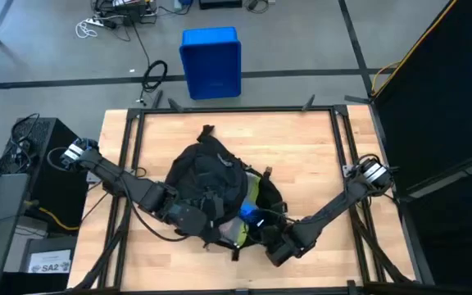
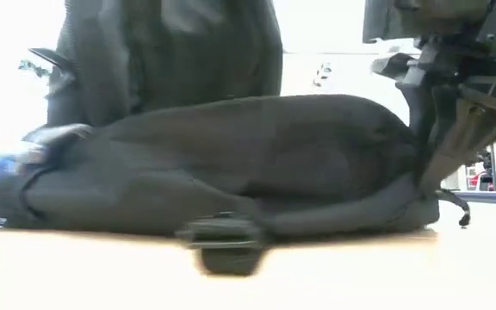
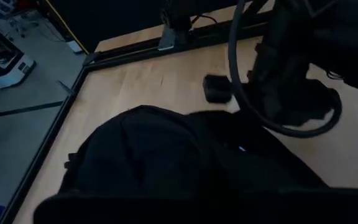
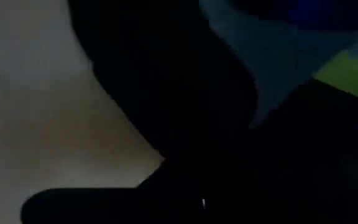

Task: Unpack backpack
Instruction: Close the backpack

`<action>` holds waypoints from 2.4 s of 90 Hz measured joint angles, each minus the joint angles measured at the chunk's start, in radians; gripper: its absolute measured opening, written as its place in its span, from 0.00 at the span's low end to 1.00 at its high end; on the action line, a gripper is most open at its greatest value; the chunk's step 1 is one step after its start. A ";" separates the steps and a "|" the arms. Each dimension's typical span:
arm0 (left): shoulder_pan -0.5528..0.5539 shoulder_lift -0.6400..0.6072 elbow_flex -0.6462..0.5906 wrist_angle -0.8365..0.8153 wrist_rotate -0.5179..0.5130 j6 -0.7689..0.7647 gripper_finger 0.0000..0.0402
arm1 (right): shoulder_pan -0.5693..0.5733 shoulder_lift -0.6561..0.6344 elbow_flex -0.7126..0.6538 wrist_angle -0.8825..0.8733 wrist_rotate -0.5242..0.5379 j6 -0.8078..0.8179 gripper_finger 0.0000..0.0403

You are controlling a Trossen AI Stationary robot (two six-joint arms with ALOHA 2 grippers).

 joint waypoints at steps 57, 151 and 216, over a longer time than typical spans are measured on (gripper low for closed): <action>0.000 0.000 -0.001 0.000 0.002 0.090 0.05 | 0.057 -0.041 0.213 -0.102 0.026 0.007 0.00; -0.249 0.097 -0.099 -0.242 0.071 -0.139 0.60 | 0.020 -0.043 0.073 -0.046 -0.111 0.093 0.00; -0.261 0.266 -0.153 -0.170 0.171 -0.662 0.56 | 0.012 -0.043 0.072 -0.004 -0.128 0.094 0.00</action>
